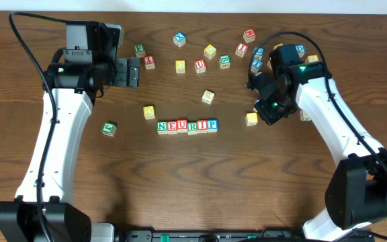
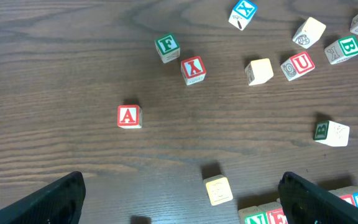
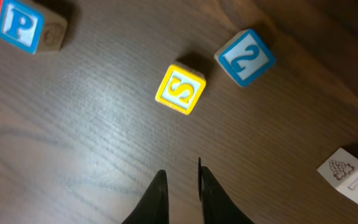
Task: Spell out NEURIPS
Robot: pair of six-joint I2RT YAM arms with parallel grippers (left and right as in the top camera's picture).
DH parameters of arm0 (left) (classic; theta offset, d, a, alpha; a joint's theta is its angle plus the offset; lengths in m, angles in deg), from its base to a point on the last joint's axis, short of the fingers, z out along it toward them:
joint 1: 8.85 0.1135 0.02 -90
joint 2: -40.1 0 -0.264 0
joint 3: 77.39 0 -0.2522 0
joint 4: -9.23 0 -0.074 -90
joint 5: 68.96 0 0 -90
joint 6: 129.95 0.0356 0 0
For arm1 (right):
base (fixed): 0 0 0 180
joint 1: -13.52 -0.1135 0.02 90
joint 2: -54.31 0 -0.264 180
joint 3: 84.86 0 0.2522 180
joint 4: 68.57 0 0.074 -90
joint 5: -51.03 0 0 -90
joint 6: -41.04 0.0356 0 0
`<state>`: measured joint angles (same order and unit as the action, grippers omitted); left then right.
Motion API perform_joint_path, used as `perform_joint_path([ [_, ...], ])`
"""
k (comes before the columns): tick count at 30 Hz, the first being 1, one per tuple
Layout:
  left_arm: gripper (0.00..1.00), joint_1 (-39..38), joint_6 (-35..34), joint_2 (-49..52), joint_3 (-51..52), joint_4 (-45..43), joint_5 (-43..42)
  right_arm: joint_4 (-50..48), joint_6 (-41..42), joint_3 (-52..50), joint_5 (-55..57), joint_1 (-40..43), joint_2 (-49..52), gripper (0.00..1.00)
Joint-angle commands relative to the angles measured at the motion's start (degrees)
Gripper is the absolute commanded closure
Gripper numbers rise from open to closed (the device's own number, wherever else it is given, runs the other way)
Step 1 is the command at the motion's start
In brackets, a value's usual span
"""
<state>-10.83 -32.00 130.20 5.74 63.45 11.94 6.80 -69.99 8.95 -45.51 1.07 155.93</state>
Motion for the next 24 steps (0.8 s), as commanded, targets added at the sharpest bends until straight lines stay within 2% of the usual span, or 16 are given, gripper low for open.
perform_joint_path([
  [1,0.02,0.15,0.61,-0.24,-1.44,0.02,-0.35,-2.43,4.46,-3.17,1.07,0.52,0.28,0.9],
  [7,0.02,0.15,0.61,-0.24,-1.44,0.02,-0.35,-5.92,6.36,-8.22,1.05,0.52,0.28,0.99],
  [24,0.02,0.15,0.61,-0.24,-1.44,0.02,-0.35,-12.44,11.85,-9.35,2.19,0.5,0.28,0.99],
])
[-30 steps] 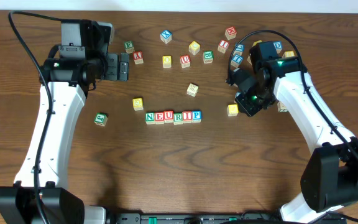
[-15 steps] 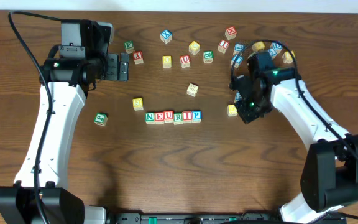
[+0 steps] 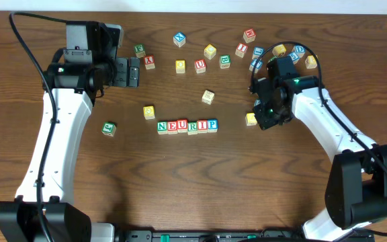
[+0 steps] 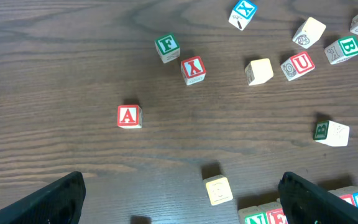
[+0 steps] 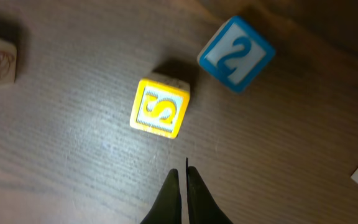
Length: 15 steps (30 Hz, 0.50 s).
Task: Spell out NEURIPS
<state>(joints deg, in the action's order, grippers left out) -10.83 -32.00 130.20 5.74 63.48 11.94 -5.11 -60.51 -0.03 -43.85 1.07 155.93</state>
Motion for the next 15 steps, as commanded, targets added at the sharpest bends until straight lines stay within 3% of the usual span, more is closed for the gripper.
perform_joint_path([
  [1,0.02,0.15,0.59,-0.24,-1.44,0.0,-0.35,-0.72,2.58,-0.37,0.59,0.52,0.28,0.99],
  [15,0.02,0.15,0.61,-0.24,-1.44,0.0,-0.35,-2.82,4.11,-4.28,1.55,0.52,0.28,0.99],
])
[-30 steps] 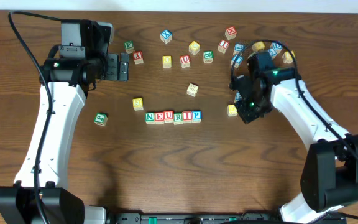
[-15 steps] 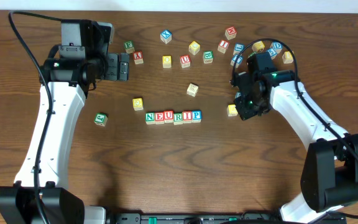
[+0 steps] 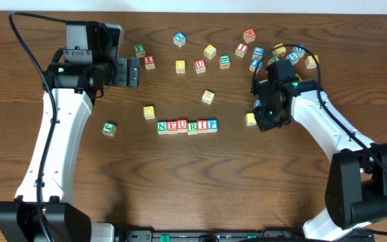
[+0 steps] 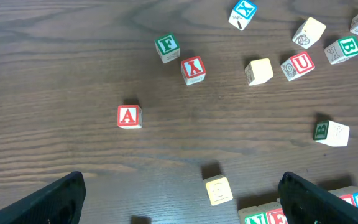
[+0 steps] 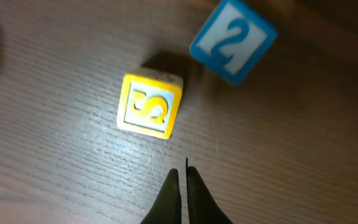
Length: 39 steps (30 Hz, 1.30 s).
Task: Spell out NEURIPS
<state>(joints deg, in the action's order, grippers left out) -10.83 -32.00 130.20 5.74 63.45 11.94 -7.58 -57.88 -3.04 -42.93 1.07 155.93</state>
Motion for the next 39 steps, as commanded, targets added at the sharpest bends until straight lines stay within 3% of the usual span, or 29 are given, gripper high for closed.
perform_joint_path([
  [1,0.02,0.15,0.59,-0.24,-1.44,0.02,-0.35,-0.42,1.62,-1.49,0.63,0.52,0.28,0.99],
  [39,0.02,0.15,0.61,-0.24,-1.44,0.02,-0.35,-5.38,2.29,-2.71,0.59,0.37,3.28,0.99],
])
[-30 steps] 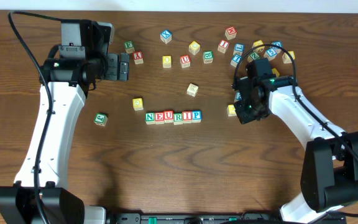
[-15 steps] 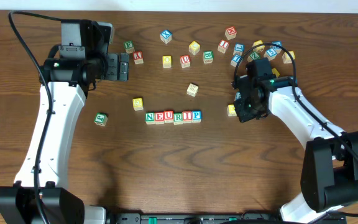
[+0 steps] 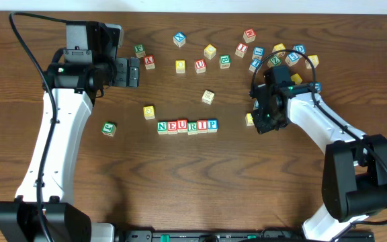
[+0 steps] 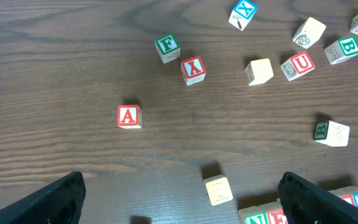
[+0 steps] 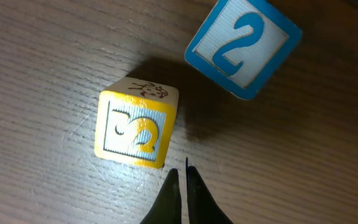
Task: Spell out NEURIPS
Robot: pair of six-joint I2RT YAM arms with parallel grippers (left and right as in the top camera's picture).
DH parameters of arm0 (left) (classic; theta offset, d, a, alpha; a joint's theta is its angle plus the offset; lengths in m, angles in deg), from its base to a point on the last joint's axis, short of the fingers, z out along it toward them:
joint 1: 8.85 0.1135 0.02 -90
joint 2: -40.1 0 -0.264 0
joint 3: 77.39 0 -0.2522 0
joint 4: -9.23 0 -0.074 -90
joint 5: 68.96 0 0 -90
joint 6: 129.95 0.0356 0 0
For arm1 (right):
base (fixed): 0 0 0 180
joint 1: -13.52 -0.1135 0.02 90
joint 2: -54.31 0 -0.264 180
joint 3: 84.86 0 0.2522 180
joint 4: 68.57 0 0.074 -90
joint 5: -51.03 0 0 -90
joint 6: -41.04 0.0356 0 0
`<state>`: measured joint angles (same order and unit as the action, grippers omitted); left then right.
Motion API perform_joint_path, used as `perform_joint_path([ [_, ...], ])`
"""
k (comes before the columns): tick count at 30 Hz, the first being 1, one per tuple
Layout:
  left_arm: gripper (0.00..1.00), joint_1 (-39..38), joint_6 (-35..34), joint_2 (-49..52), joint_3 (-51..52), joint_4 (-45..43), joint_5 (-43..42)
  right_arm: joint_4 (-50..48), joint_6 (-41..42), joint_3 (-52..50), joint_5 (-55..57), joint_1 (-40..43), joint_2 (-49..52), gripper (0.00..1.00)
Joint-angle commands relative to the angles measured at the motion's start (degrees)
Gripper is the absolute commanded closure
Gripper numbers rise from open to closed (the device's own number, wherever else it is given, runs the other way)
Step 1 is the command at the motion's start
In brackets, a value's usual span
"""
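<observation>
A row of blocks reading N-E-U-R-I-P lies mid-table. The yellow S block sits to the right of the row, apart from it. My right gripper is low beside the S block, its fingers shut with nothing between them, tips at the block's lower right corner. A blue 2 block lies just beyond. My left gripper hangs open high over the left of the table, far from the row; the row's left end shows at the bottom of its view.
Loose letter blocks are scattered along the back: F, X, A, U, B. A plain yellow block and a green one lie left of the row. More blocks cluster behind the right arm.
My right gripper has dropped lower and nearer the S block, which fills more of the wrist view. Its fingers stay shut. The left arm has not moved.
My right gripper stood slightly open above the table near the S and 2 blocks. It was then shut and closer to the S block, then closer again, and now sits right beside it. The row reads N-E-U-R-I-P throughout. The left arm stayed still.
</observation>
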<state>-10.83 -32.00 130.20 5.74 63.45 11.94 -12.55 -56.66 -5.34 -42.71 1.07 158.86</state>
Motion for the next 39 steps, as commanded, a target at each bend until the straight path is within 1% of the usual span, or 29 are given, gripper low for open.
perform_joint_path([
  [1,0.03,0.15,0.61,-0.24,-1.44,0.02,-0.35,-0.59,1.07,-0.42,0.37,0.37,0.37,0.99],
  [14,0.02,0.15,0.61,-0.24,-1.44,0.02,-0.35,-2.64,1.05,-0.42,-0.09,0.37,0.37,0.99],
  [22,0.02,0.15,0.61,-0.24,-1.44,0.02,-0.35,-2.86,1.03,-0.42,-4.83,0.35,0.37,0.99],
  [30,0.02,0.15,0.61,-0.24,-1.44,0.02,-0.35,-2.12,1.05,-0.42,-5.6,0.22,0.37,0.99],
  [39,0.02,0.15,0.59,-0.24,-1.44,0.02,-0.35,-2.6,1.55,-0.42,-5.84,-4.44,0.37,0.99],
])
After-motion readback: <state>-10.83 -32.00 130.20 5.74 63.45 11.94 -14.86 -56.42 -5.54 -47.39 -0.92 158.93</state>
